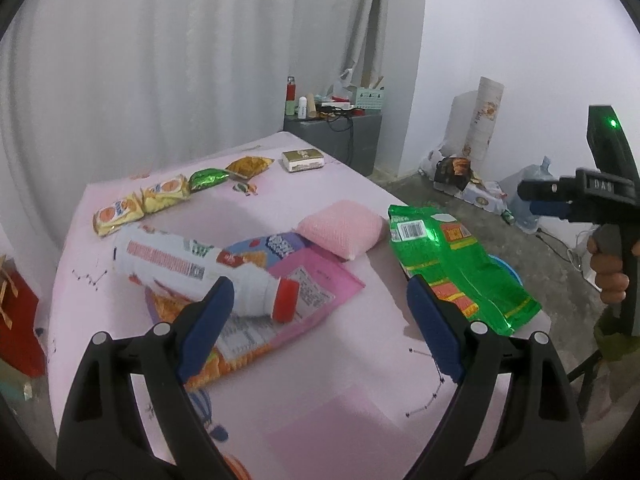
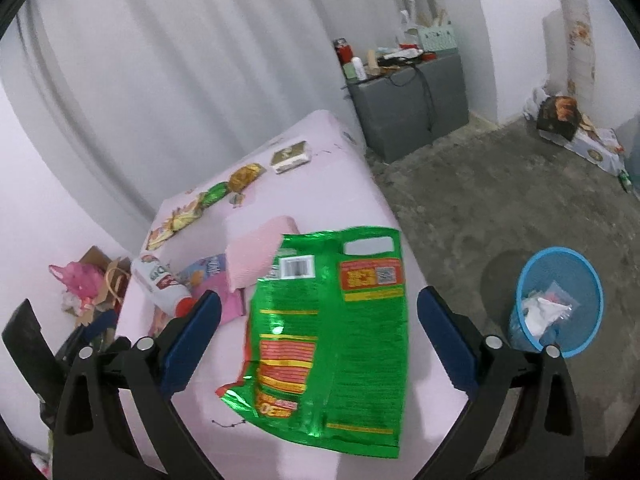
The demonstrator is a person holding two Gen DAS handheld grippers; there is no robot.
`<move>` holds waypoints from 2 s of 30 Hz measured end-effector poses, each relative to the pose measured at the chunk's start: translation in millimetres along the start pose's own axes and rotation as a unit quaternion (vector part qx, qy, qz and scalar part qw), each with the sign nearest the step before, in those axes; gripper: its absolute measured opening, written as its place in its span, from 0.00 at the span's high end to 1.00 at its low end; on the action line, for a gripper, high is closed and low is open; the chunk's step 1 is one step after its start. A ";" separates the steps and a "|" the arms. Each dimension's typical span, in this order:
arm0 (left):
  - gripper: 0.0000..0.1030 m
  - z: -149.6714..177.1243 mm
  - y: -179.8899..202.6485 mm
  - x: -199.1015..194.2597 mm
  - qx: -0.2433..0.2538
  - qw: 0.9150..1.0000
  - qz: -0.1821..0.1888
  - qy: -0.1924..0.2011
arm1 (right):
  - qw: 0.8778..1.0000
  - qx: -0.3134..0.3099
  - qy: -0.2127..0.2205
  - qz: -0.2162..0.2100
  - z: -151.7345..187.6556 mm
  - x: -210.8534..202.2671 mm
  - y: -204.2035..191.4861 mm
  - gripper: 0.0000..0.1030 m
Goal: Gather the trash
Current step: 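Grasp the green snack bag edge with the right gripper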
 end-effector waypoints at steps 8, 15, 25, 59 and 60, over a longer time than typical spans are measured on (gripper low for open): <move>0.19 5.4 10.7 23.0 -0.007 0.999 0.028 -0.023 | 0.997 0.056 -0.057 0.014 28.6 21.5 38.2 0.24; 0.25 12.4 30.2 36.6 -0.021 0.996 0.073 -0.050 | 0.989 0.119 -0.085 -0.034 45.0 48.7 64.5 0.38; 0.44 23.6 66.2 69.3 -0.010 0.987 0.112 -0.112 | 0.971 0.169 -0.115 -0.126 63.3 67.4 72.7 0.59; 0.13 -103.2 43.3 223.1 -0.023 0.964 0.060 -0.257 | 0.968 0.195 -0.109 -0.113 97.7 30.7 101.5 0.94; 0.13 -98.9 43.7 234.1 -0.021 0.960 0.057 -0.274 | 0.968 0.197 -0.108 -0.114 98.0 30.9 101.5 0.94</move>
Point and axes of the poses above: each gripper's, at about its wrist camera, not at the fingertips, and x roughly the way its jaws point, y to its right, z to its underside, the point moved 2 cm from there along x, roughly the way its jaws point, and after that the axes turned 12 degrees about -x, right-handed, at the moved point
